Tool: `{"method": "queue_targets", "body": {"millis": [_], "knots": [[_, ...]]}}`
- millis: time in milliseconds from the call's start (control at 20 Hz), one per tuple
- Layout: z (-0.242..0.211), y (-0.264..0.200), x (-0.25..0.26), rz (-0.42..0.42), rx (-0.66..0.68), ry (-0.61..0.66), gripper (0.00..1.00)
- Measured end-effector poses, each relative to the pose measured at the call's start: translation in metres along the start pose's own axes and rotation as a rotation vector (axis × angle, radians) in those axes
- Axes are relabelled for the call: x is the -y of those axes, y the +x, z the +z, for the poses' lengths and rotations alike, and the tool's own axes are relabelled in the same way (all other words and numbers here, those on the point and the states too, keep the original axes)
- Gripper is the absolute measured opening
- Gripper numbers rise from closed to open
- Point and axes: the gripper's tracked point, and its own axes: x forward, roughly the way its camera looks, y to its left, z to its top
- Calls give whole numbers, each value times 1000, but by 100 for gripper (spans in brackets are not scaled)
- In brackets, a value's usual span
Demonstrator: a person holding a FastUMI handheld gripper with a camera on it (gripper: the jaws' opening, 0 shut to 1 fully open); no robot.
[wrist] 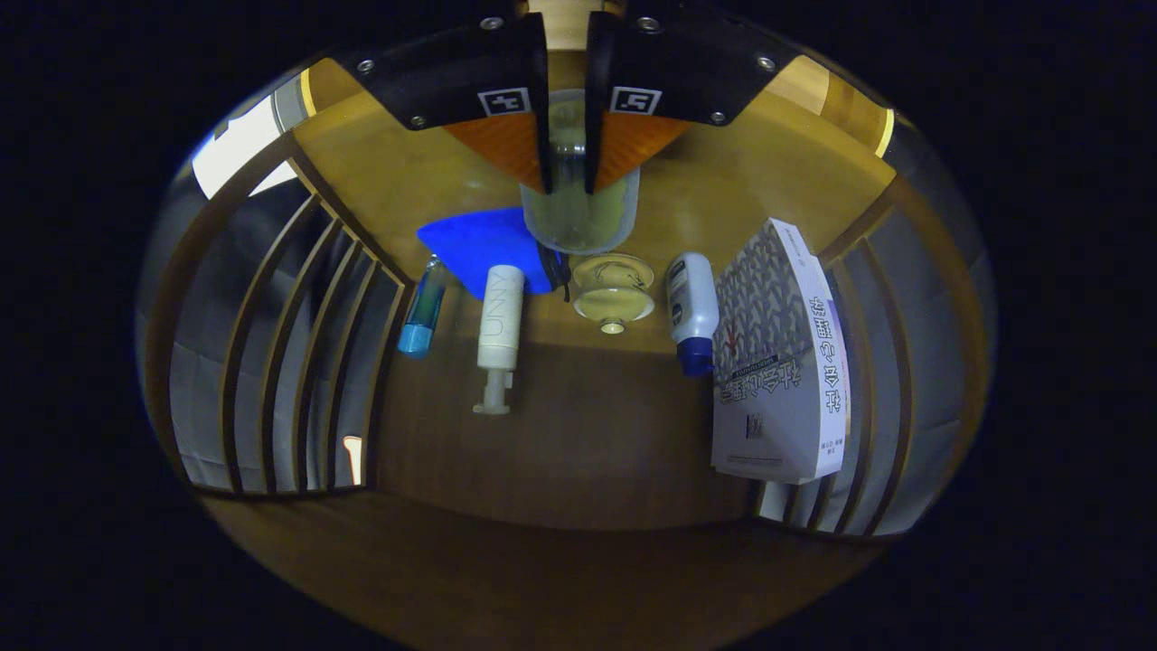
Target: Pull open the drawer, take out the items inside it, and place them on the countertop above the cabinet.
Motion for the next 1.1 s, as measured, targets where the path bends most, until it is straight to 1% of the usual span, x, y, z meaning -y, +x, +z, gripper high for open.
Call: {"method": "queue_targets", "body": {"millis": [150,200,300,400,500,700,750,1000,1100], "knots": [[-4,11,-1,5,4,-2,22],[-10,14,-2,13,-14,-10,22],[-8,18,-3,23,-1,-10,24],[-7,16,-6,41,-4,7,26],[-2,7,-11,66,21,33,30],[19,-38,-8,74,149,30,91],[23,-53,-8,76,178,31,94],[40,-138,-8,87,347,72,94],[35,-172,-9,77,390,68,93]]}}
